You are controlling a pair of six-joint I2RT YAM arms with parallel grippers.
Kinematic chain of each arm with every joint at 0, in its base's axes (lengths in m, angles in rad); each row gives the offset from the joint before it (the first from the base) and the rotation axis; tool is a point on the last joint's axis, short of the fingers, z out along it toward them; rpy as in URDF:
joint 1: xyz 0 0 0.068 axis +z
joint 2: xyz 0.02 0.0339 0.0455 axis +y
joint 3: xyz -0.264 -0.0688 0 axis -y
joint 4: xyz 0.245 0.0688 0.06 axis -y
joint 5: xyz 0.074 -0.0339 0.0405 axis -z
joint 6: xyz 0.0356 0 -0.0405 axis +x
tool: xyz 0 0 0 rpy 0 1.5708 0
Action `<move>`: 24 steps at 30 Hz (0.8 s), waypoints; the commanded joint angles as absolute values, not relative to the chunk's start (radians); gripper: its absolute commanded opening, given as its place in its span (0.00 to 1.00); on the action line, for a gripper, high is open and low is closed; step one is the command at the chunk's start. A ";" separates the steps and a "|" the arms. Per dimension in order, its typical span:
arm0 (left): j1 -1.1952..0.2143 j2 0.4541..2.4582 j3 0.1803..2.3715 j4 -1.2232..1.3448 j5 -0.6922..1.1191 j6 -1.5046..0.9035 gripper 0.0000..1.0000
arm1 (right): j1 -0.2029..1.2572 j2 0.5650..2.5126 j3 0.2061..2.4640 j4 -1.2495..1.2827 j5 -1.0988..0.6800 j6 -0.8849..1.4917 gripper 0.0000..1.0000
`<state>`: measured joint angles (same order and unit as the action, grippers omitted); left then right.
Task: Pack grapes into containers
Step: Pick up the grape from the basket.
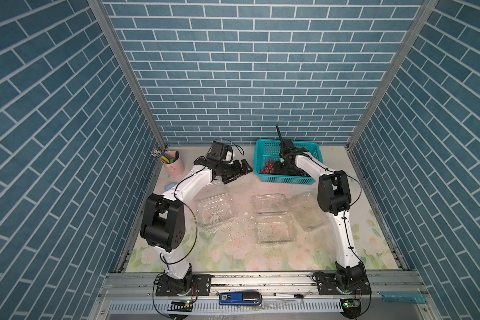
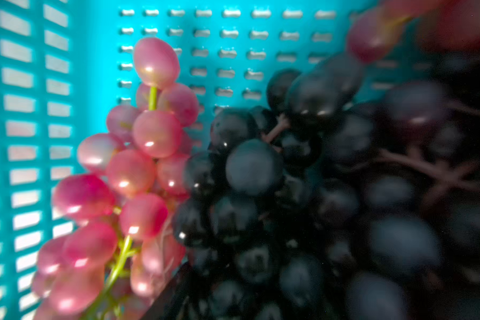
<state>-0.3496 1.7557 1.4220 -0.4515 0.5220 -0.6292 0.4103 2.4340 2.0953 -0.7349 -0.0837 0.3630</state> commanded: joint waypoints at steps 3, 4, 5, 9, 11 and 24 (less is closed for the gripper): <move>-0.369 1.758 1.423 -0.437 0.531 -0.638 1.00 | 0.399 2.483 2.132 -0.781 -0.081 0.400 0.32; -0.372 1.758 1.425 -0.440 0.531 -0.637 1.00 | 0.392 2.467 2.124 -0.759 -0.120 0.412 0.31; -0.372 1.758 1.426 -0.443 0.531 -0.634 1.00 | 0.388 2.447 2.113 -0.738 -0.137 0.422 0.30; -0.373 1.751 1.427 -0.466 0.526 -0.620 1.00 | 0.363 2.366 2.084 -0.680 -0.180 0.447 0.23; -0.372 1.745 1.426 -0.472 0.523 -0.615 1.00 | 0.356 2.336 2.079 -0.674 -0.196 0.446 0.19; -0.373 1.735 1.435 -0.500 0.515 -0.595 1.00 | 0.330 2.200 2.018 -0.648 -0.251 0.457 0.11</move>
